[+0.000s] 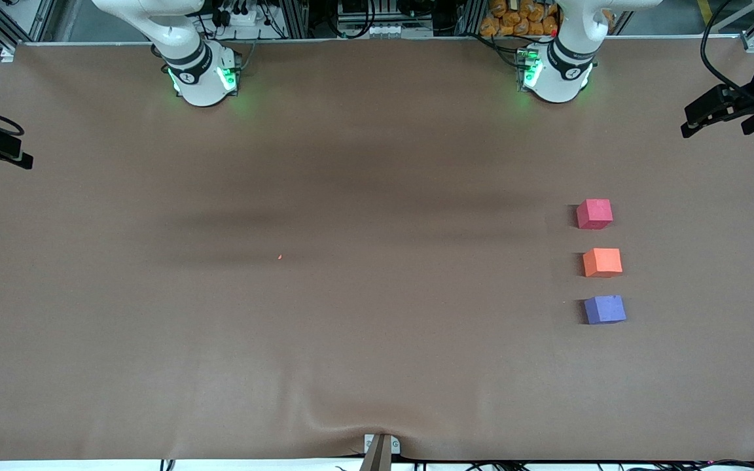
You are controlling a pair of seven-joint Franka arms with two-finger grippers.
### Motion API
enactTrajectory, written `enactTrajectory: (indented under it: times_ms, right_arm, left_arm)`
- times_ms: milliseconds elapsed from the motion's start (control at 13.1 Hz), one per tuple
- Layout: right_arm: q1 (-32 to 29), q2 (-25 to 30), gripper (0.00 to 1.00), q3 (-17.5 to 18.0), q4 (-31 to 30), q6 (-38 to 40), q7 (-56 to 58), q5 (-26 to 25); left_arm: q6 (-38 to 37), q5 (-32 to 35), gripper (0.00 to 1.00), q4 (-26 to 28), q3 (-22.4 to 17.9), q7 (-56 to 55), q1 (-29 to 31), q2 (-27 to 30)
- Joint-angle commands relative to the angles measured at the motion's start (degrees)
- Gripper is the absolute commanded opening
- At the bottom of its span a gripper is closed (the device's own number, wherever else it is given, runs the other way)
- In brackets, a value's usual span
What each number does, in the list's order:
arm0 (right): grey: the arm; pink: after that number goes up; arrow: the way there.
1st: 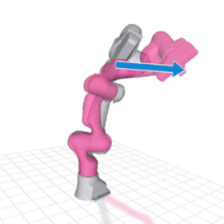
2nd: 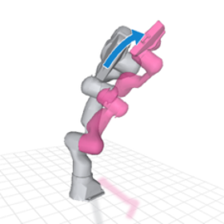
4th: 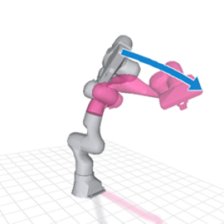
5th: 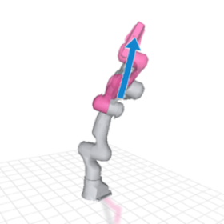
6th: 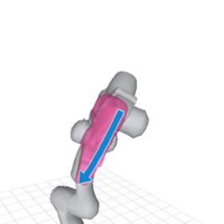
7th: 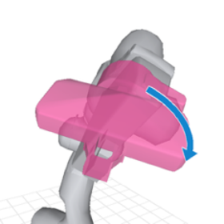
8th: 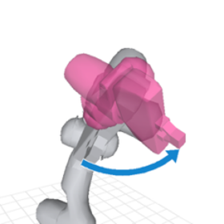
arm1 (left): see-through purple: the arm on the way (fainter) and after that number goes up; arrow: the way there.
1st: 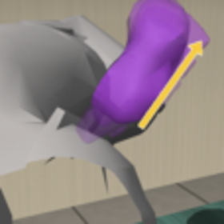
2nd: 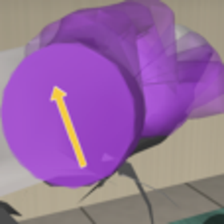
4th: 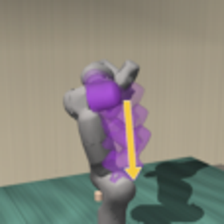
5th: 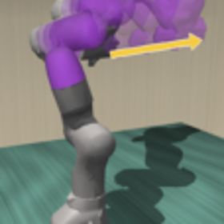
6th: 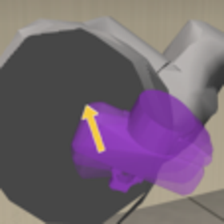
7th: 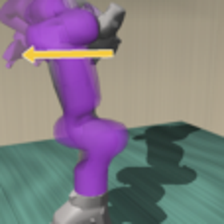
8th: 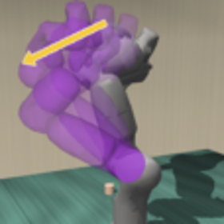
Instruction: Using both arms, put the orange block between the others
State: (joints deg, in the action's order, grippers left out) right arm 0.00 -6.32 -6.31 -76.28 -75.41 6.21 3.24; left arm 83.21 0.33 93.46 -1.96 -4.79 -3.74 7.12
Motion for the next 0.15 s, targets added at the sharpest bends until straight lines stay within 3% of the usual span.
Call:
enactTrajectory:
  times_ms: [0,76]
  right_arm:
    - [1.40,0.79,1.00,-0.37,0.25,0.96,-0.94,-0.08]
    - [1.40,0.79,1.00,-0.46,0.25,1.05,-0.94,-0.42]
  left_arm:
    - [0.82,0.99,1.00,-0.21,5.37,-0.22,6.01,-0.08]
    - [0.73,1.08,1.00,-0.21,5.74,-0.31,6.29,-0.08]
